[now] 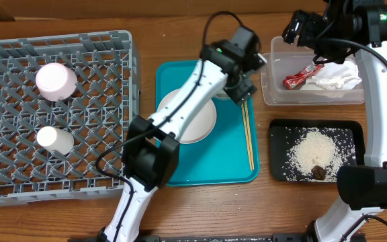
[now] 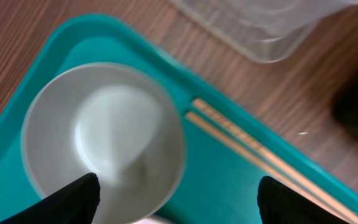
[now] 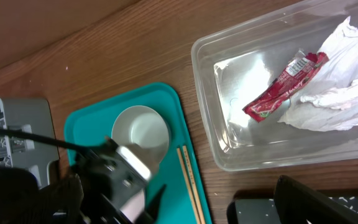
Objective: Sort waste into correct bins and load items into the dishwasher
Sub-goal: 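Reach the left gripper to the grey bowl on the teal tray and grasp it, then lift the grey bowl and carry it over the dish rack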
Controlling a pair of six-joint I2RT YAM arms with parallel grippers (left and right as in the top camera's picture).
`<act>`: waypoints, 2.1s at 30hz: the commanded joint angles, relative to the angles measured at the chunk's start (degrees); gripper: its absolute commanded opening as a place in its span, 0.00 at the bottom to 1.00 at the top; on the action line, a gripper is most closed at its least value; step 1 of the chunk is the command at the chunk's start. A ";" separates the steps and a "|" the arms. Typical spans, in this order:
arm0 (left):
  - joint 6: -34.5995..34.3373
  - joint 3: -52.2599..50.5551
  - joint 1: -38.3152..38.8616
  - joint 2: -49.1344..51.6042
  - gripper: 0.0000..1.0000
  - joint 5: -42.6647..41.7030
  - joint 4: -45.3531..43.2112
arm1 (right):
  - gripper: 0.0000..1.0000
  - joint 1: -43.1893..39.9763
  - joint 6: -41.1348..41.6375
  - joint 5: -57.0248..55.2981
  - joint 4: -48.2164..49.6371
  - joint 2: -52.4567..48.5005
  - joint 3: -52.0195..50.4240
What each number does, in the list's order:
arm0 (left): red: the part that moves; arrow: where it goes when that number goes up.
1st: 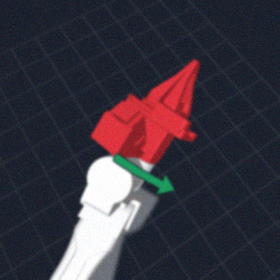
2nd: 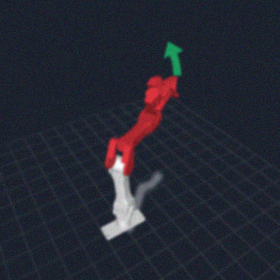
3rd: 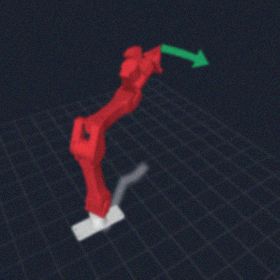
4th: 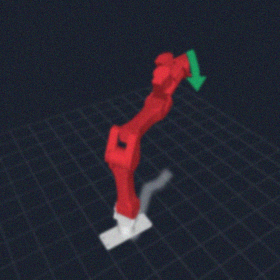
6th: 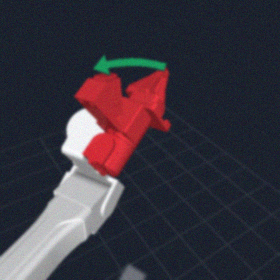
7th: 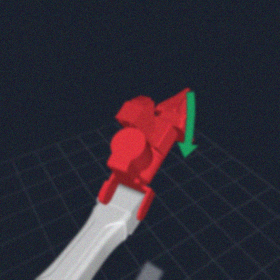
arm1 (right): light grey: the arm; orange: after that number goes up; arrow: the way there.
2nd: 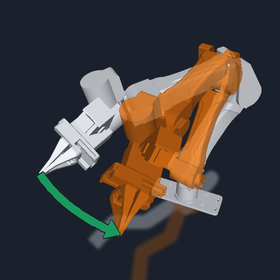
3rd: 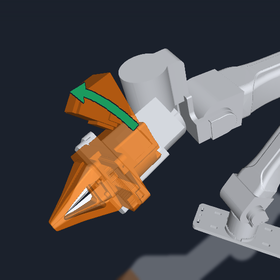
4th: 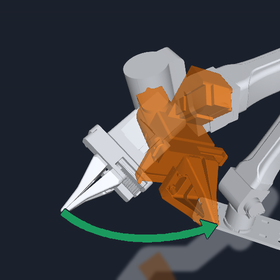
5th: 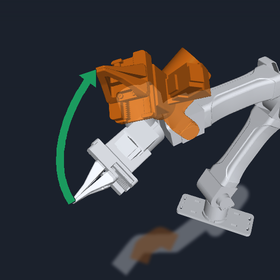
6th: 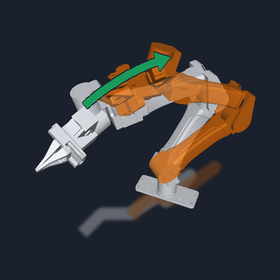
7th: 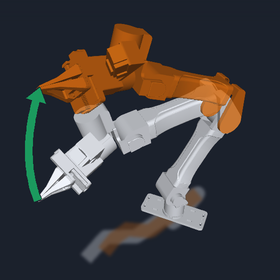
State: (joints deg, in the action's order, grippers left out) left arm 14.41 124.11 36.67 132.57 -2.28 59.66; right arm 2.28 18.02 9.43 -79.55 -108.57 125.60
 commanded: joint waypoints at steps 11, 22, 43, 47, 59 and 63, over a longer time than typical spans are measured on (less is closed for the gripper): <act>0.37 0.22 1.77 6.91 0.48 1.29 -1.07 | 1.00 -0.15 0.39 -0.42 0.20 1.09 0.37; -8.22 8.33 1.31 6.14 0.04 1.25 3.78 | 1.00 -0.15 0.39 -0.42 0.17 1.09 0.37; -32.41 51.45 -45.62 3.37 0.04 -37.88 37.16 | 1.00 -0.15 0.39 -0.42 0.17 1.09 0.37; -27.78 51.43 -55.89 2.19 0.04 -47.78 37.18 | 1.00 -0.15 0.39 -0.42 0.17 1.09 0.37; -23.58 23.50 -66.58 -17.22 0.04 -27.63 37.16 | 1.00 -0.15 0.39 -0.42 0.17 1.09 0.37; -21.57 11.58 -75.32 -20.06 0.04 -27.12 36.65 | 1.00 -0.15 0.39 -0.42 0.17 1.09 0.37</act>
State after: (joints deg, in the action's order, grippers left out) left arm -10.00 142.37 -31.75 112.95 -32.69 96.92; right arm 2.28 18.04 9.43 -79.57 -108.57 125.60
